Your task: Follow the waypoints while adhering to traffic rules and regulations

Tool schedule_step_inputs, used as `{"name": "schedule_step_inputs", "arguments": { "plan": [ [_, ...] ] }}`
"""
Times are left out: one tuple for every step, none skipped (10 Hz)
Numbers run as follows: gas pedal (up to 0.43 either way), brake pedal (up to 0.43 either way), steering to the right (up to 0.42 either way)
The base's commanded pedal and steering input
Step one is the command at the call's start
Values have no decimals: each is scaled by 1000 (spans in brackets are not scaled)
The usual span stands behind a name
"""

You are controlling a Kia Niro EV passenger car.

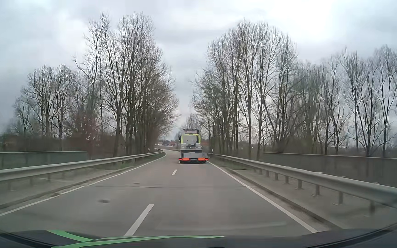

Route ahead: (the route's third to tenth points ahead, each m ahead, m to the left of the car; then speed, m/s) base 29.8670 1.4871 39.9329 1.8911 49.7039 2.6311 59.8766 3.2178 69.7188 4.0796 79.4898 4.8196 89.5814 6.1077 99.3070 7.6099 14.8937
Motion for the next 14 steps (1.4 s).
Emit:
{"name": "schedule_step_inputs", "arguments": {
  "plan": [
    [98,0,-5],
    [98,0,-5],
    [98,0,-5],
    [98,0,-5],
    [98,0,-5],
    [98,0,-5],
    [87,0,-5],
    [87,0,-5],
    [98,0,-5],
    [98,0,-5],
    [98,0,-5],
    [98,0,-5],
    [98,0,-5],
    [98,0,-5]
  ]
}}
